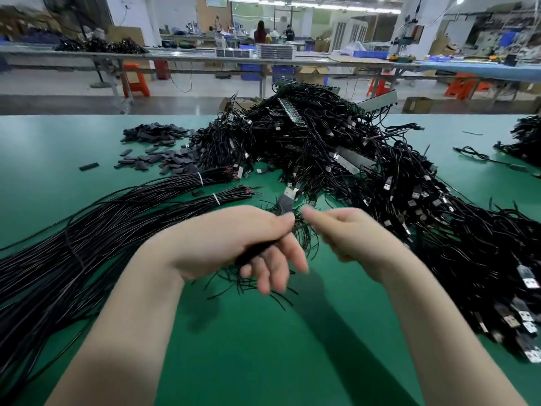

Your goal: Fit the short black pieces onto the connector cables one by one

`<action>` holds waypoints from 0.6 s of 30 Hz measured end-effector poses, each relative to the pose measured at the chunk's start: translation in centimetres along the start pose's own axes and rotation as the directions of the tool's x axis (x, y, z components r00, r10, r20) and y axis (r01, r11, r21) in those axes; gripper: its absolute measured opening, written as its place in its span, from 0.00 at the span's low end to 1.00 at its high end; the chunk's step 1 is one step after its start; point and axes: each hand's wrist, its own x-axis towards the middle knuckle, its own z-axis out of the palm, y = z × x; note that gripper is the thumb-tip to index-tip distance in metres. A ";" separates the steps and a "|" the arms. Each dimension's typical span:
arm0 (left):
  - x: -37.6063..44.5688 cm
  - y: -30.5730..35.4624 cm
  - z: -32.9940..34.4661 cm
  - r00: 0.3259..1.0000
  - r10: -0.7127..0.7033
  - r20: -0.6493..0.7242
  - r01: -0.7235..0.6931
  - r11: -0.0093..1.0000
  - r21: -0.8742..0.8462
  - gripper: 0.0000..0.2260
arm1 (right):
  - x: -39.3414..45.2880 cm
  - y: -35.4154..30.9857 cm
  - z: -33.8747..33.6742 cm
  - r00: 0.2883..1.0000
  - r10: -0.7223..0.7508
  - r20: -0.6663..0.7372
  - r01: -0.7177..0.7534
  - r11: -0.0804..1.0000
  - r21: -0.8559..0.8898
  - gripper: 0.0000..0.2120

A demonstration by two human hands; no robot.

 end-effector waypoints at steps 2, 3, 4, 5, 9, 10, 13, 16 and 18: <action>1.4 -0.4 0.6 0.988 -0.065 -0.143 0.069 0.997 0.023 0.21 | -0.4 -1.0 -0.9 0.997 -0.065 -0.039 0.071 0.981 0.180 0.21; 2.1 -0.6 0.8 0.963 -0.054 -0.265 0.043 0.998 -0.048 0.20 | -0.8 -1.7 -0.9 0.992 -0.126 -0.008 0.125 0.963 0.239 0.18; 2.5 -0.7 1.0 0.929 -0.028 -0.370 -0.037 0.985 -0.169 0.19 | -1.3 -2.4 -0.6 0.979 -0.198 0.054 0.175 0.943 0.283 0.15; 2.8 -0.5 1.0 0.904 0.004 -0.428 -0.157 0.933 -0.324 0.19 | -1.8 -2.9 -0.1 0.956 -0.263 0.130 0.211 0.924 0.319 0.14; 1.8 0.8 0.7 0.902 0.163 -0.401 -0.419 0.557 -0.717 0.20 | -2.1 -3.1 1.9 0.914 -0.265 0.308 0.174 0.941 0.292 0.14; 1.6 0.9 0.7 0.894 0.174 -0.413 -0.440 0.515 -0.736 0.20 | -2.0 -3.0 1.9 0.923 -0.233 0.308 0.153 0.952 0.264 0.15; 1.8 1.1 1.1 0.854 0.134 -0.503 -0.501 0.472 -0.725 0.20 | -1.7 -2.5 1.5 0.937 -0.201 0.286 0.150 0.970 0.189 0.15; 2.3 1.3 1.8 0.803 0.113 -0.585 -0.549 0.522 -0.653 0.19 | -1.6 -2.1 0.9 0.927 -0.219 0.303 0.184 0.973 0.140 0.17; 2.4 1.3 1.8 0.771 0.112 -0.627 -0.587 0.507 -0.631 0.19 | -1.7 -2.3 0.7 0.915 -0.221 0.339 0.191 0.974 0.120 0.16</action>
